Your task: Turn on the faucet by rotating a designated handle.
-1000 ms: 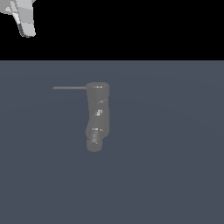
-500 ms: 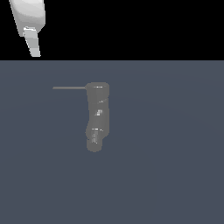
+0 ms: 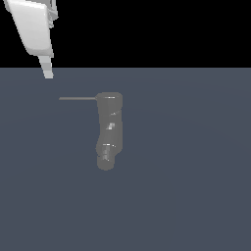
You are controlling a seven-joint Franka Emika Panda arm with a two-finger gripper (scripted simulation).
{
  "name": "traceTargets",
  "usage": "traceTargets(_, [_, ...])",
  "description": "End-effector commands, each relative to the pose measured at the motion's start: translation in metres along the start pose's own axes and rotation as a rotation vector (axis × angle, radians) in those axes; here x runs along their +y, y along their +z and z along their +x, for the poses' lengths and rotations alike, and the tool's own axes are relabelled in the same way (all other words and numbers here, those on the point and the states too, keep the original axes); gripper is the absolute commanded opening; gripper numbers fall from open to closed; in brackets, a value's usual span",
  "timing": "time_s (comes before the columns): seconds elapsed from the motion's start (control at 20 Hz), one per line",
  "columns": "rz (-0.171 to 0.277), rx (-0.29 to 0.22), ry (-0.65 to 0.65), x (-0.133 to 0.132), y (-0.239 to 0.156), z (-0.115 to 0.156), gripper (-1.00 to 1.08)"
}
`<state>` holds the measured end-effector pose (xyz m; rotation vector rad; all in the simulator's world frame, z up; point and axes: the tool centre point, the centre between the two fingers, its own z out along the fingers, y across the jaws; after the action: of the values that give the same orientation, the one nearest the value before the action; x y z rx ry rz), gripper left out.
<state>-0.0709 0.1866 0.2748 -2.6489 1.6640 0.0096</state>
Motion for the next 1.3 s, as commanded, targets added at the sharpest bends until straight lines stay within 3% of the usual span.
traceTargets(0.0, [0.000, 0.001, 0.045, -0.010, 0.008, 0.003, -1.00])
traceTargets(0.7, [-0.004, 0.012, 0.297, -0.065, 0.054, 0.032, -1.00])
traceTargets(1.25, [-0.006, 0.015, 0.408, -0.086, 0.073, 0.050, -1.00])
